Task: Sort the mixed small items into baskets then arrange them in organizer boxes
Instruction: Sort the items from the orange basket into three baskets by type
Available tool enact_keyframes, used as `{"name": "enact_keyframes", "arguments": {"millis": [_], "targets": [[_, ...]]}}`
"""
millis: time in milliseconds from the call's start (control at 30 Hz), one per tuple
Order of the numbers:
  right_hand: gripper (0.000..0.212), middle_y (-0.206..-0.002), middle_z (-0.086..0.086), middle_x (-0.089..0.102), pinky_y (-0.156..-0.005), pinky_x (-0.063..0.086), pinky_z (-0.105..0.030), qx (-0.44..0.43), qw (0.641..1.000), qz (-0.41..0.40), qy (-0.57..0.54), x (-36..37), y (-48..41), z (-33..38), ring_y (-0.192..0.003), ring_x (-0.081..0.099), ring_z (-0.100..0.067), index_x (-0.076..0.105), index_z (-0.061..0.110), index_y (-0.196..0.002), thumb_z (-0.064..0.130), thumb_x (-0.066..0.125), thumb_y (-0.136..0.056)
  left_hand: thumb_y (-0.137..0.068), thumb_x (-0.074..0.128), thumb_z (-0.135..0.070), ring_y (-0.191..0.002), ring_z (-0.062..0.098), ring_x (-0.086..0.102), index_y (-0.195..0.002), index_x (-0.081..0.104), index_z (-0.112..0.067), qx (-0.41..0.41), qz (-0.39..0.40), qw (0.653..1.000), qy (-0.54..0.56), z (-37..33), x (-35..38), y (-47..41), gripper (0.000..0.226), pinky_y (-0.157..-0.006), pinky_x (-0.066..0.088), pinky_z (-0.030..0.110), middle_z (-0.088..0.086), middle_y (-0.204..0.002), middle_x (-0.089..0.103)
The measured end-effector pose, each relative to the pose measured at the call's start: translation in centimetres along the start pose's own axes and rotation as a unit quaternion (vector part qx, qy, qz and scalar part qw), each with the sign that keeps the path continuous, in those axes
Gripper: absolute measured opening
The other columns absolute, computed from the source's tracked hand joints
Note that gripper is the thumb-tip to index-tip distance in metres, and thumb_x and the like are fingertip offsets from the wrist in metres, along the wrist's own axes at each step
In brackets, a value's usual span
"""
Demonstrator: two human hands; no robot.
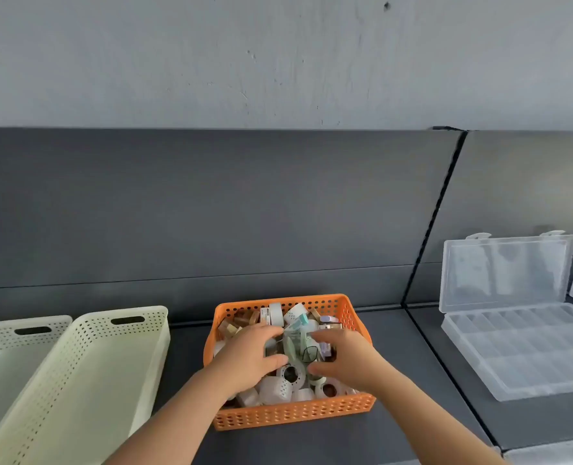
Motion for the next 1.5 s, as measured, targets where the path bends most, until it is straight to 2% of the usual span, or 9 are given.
{"name": "enact_keyframes", "arguments": {"millis": [267,433,567,667,733,867,1033,1267,1500], "targets": [[0.052,-0.126,0.01,0.058,-0.092,0.048,-0.025,-0.053,0.998,0.008,0.034,0.0,-1.5,-0.1,-0.109,0.055,-0.007,0.054,0.027,-0.13,0.037,0.068,-0.081,-0.086,0.065,-0.036,-0.132,0.009,0.037,-0.139,0.042,-0.036,-0.035,-0.036,0.999,0.013,0.3,1.6,-0.5,0.058,-0.11,0.034,0.032,-0.012,-0.143,0.043],[0.045,-0.112,0.015,0.057,-0.091,0.048,-0.021,-0.108,0.987,-0.062,-0.099,-2.1,-2.1,3.5,-0.1,0.056,-0.001,0.058,0.03,-0.12,0.032,0.075,-0.078,-0.08,0.07,-0.04,-0.119,-0.003,0.047,-0.134,0.047,-0.038,-0.041,-0.13,0.987,0.082,1.9,-1.6,2.7,0.058,-0.1,0.039,0.02,-0.024,-0.128,0.05],[0.041,-0.106,0.011,0.062,-0.083,0.051,-0.015,-0.135,0.965,-0.039,-0.219,0.2,-3.7,9.1,-0.093,0.063,0.0,0.059,0.031,-0.11,0.023,0.079,-0.075,-0.077,0.074,-0.035,-0.105,-0.007,0.054,-0.122,0.055,-0.04,-0.099,-0.21,0.964,0.129,6.8,-5.5,7.5,0.049,-0.089,0.041,0.011,-0.028,-0.114,0.058],[0.046,-0.108,0.01,0.062,-0.086,0.051,-0.016,-0.149,0.961,-0.005,-0.235,4.1,-5.4,13.6,-0.095,0.062,-0.001,0.058,0.03,-0.115,0.025,0.079,-0.075,-0.074,0.079,-0.029,-0.103,-0.004,0.058,-0.12,0.059,-0.036,-0.156,-0.242,0.948,0.137,12.1,-8.5,11.0,0.051,-0.094,0.044,0.019,-0.024,-0.112,0.063],[0.05,-0.11,0.01,0.06,-0.088,0.05,-0.015,-0.163,0.961,0.018,-0.221,6.7,-6.8,16.7,-0.098,0.06,-0.002,0.057,0.026,-0.121,0.025,0.078,-0.075,-0.072,0.081,-0.024,-0.099,-0.003,0.06,-0.117,0.062,-0.033,-0.177,-0.253,0.941,0.137,15.5,-10.5,12.5,0.05,-0.094,0.046,0.021,-0.021,-0.109,0.065],[0.053,-0.111,0.003,0.058,-0.09,0.051,-0.021,-0.158,0.973,0.061,-0.156,11.5,-10.3,22.0,-0.098,0.059,-0.009,0.056,0.017,-0.123,0.024,0.078,-0.075,-0.072,0.081,-0.016,-0.086,-0.016,0.05,-0.109,0.058,-0.035,-0.19,-0.236,0.947,0.105,21.1,-13.6,12.7,0.048,-0.072,0.036,-0.003,-0.025,-0.098,0.058],[0.042,-0.114,-0.003,0.055,-0.084,0.053,-0.033,-0.139,0.987,0.086,-0.003,16.3,-14.3,25.9,-0.098,0.059,-0.021,0.058,0.011,-0.117,0.023,0.069,-0.079,-0.073,0.077,-0.026,-0.1,0.003,0.057,-0.114,0.062,-0.028,-0.147,-0.152,0.977,-0.008,27.1,-14.7,10.0,0.044,-0.091,0.045,0.023,-0.014,-0.108,0.062],[0.031,-0.126,-0.007,0.045,-0.078,0.048,-0.034,-0.109,0.963,0.128,0.212,20.3,-17.2,26.5,-0.107,0.054,-0.027,0.052,0.011,-0.117,0.021,0.053,-0.088,-0.08,0.064,-0.032,-0.113,0.018,0.051,-0.111,0.062,-0.023,-0.055,-0.046,0.98,-0.188,30.7,-13.9,6.8,0.033,-0.098,0.032,0.028,-0.008,-0.111,0.062],[0.04,-0.134,-0.001,0.05,-0.092,0.048,-0.038,-0.094,0.98,0.06,0.166,17.6,-15.8,26.3,-0.115,0.053,-0.025,0.05,0.015,-0.129,0.023,0.051,-0.09,-0.082,0.069,-0.034,-0.113,0.024,0.056,-0.119,0.065,-0.016,-0.035,-0.11,0.985,-0.125,30.7,-14.6,7.0,0.042,-0.099,0.036,0.03,-0.001,-0.116,0.066]]}}
Point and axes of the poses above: each hand's wrist, its own y-axis away from the middle knuckle, its own x-axis out of the palm, z = x × y, the point moved 4 cm from there along -y, towards the middle knuckle
